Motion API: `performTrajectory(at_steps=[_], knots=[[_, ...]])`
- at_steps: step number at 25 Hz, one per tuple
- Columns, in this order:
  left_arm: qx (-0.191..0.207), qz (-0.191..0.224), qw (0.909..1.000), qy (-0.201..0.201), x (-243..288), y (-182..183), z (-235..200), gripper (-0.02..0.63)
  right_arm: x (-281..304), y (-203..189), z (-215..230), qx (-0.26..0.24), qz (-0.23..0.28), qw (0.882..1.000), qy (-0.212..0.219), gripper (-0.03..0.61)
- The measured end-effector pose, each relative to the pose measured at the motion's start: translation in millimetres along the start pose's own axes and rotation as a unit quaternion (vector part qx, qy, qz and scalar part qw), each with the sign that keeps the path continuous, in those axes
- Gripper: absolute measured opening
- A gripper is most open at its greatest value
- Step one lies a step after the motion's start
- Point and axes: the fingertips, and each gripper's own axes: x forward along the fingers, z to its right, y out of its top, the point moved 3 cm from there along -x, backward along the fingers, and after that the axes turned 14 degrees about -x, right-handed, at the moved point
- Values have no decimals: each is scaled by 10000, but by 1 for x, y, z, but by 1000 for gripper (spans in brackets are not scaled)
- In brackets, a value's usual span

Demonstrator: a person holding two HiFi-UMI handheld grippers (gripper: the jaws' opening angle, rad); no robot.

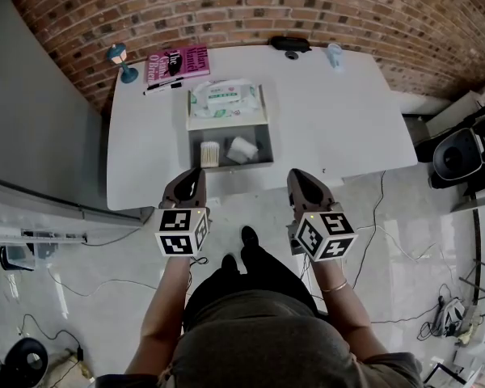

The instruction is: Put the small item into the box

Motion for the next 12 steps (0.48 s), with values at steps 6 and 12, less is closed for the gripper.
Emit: performTrajectory(at_steps=[6,12], knots=[[-21,1,10000,10,1,-1,-1,26,2,-2,2,12,-31,10000,-34,2],[-2,-4,10000,13,5,0,-2,26,7,-4,4,33,-62,10000,15,2]])
